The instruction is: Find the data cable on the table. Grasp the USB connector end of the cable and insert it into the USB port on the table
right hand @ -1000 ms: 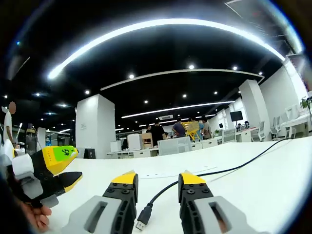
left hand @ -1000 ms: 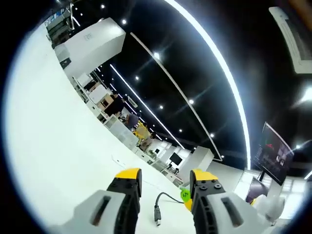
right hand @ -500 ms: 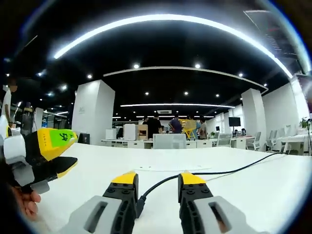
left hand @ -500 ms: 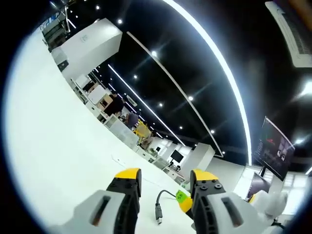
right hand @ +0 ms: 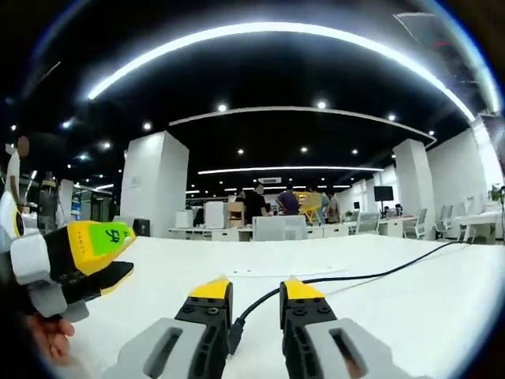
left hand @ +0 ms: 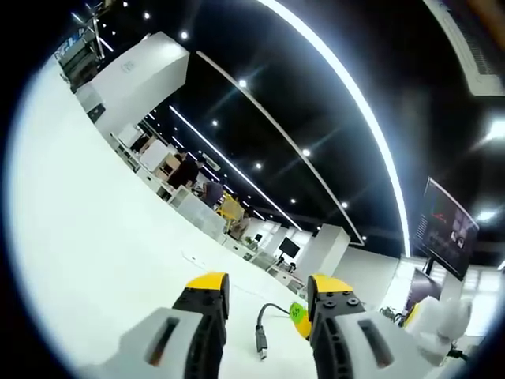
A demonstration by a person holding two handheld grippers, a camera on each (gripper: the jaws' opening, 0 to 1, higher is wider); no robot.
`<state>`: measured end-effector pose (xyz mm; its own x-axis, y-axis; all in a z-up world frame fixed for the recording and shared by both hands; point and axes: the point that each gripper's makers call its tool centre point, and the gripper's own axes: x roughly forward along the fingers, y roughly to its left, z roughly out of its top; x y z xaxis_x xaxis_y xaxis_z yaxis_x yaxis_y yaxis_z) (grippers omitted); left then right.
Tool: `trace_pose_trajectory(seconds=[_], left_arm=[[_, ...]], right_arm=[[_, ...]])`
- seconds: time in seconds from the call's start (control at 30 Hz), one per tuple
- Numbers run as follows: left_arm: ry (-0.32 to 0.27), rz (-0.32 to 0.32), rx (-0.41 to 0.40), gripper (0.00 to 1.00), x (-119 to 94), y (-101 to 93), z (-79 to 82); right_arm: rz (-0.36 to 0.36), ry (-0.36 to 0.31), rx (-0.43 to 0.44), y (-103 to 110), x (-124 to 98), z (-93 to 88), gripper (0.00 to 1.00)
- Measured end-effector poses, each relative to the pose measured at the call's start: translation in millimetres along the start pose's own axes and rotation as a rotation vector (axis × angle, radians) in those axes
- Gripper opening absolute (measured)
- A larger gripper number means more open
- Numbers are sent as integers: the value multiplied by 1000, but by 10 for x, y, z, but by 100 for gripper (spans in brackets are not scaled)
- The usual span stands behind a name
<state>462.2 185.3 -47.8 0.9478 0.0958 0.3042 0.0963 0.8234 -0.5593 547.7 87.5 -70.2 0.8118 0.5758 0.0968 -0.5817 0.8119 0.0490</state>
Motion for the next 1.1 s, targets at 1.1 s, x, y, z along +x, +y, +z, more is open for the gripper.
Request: trace_pose_trajectory(seconds=[1.1], left_arm=[[22, 1, 157, 53, -71, -53, -10]], right_arm=[[23, -7, -21, 108, -75, -6, 23]])
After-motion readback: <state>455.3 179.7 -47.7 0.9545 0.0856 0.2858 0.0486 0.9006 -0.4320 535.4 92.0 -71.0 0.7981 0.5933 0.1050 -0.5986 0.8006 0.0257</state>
